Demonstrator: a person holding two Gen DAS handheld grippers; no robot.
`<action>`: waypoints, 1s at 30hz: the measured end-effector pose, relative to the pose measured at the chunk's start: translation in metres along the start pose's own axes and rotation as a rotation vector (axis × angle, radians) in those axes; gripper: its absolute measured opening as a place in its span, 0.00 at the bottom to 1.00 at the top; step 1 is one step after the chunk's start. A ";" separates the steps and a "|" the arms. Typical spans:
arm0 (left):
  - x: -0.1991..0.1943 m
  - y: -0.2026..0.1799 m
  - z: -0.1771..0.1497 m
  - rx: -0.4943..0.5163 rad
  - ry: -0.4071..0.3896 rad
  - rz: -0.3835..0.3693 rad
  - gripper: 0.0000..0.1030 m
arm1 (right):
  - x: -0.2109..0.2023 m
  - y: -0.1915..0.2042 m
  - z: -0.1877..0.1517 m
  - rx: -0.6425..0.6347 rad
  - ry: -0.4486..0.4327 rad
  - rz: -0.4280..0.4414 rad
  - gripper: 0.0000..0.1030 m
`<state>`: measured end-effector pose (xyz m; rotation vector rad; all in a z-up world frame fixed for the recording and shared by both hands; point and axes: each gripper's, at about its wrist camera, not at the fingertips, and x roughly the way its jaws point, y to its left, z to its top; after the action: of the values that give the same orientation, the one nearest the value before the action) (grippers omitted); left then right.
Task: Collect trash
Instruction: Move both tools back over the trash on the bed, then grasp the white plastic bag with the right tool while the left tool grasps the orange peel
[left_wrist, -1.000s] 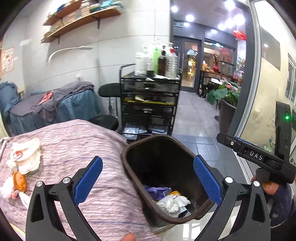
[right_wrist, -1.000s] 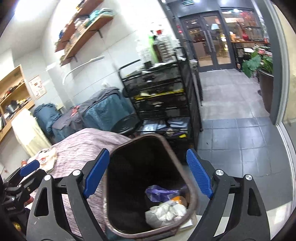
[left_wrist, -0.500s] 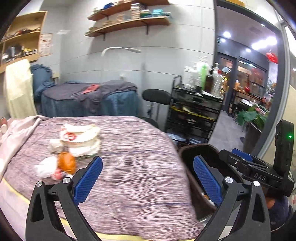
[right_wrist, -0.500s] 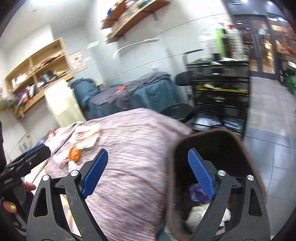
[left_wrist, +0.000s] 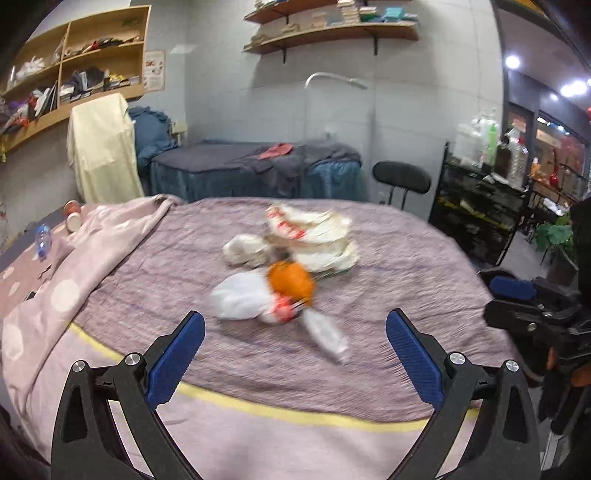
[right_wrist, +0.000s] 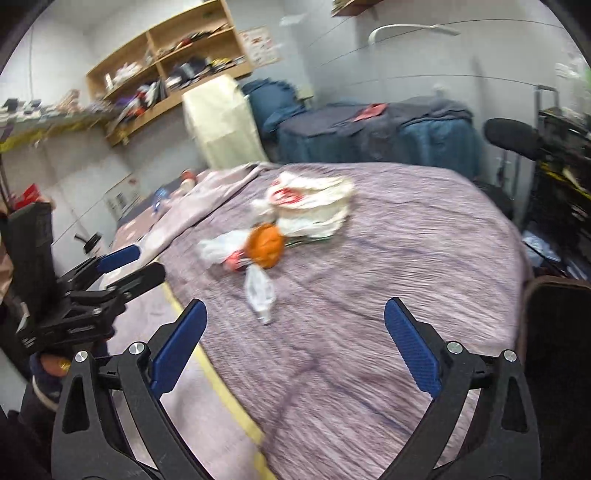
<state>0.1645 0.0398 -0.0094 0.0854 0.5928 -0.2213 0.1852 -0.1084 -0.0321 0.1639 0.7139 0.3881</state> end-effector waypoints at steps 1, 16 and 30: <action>0.002 0.010 -0.003 0.004 0.014 0.012 0.94 | 0.008 0.007 0.001 -0.011 0.016 0.018 0.94; 0.052 0.077 -0.008 -0.015 0.176 -0.013 0.94 | 0.141 0.061 0.024 -0.175 0.341 0.031 0.92; 0.080 0.098 0.000 -0.079 0.187 -0.036 0.94 | 0.189 0.065 0.028 -0.234 0.415 0.043 0.07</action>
<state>0.2517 0.1207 -0.0529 0.0187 0.7891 -0.2256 0.3150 0.0263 -0.1074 -0.1278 1.0671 0.5514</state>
